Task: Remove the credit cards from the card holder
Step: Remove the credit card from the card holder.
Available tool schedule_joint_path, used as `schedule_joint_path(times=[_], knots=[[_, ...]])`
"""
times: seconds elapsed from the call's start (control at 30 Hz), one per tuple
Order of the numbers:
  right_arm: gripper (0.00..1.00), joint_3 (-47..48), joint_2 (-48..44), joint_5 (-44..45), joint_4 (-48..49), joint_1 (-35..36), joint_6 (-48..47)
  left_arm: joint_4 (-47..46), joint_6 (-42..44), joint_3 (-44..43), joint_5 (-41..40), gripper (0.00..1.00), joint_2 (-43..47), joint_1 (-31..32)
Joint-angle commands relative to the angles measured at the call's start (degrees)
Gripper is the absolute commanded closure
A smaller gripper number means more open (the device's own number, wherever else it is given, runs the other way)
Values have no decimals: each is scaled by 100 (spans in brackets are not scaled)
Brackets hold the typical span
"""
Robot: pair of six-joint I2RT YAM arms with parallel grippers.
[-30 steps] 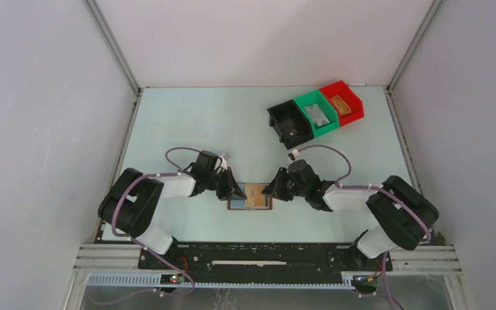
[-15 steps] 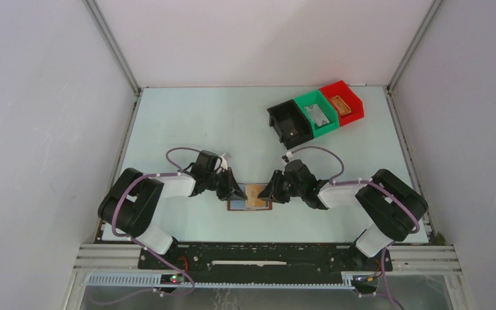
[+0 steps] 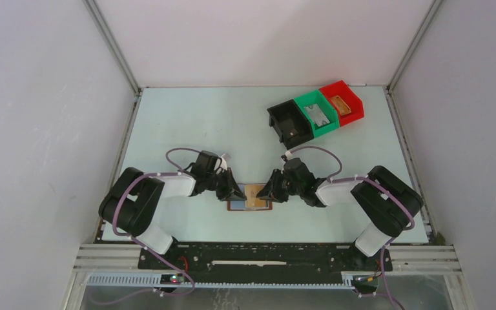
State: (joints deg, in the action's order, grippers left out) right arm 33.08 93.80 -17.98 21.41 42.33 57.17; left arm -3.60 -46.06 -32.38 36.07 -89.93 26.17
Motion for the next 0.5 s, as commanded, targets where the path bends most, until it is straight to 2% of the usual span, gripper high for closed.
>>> schedule_joint_path(times=[0.0,0.47], knots=[[68,56,298,414,-532,-50,-23,-56,22,19,-33,100,92,28],[70,-66,616,432,-352,-28,98,-147,1,128,-100,100,218,-147]])
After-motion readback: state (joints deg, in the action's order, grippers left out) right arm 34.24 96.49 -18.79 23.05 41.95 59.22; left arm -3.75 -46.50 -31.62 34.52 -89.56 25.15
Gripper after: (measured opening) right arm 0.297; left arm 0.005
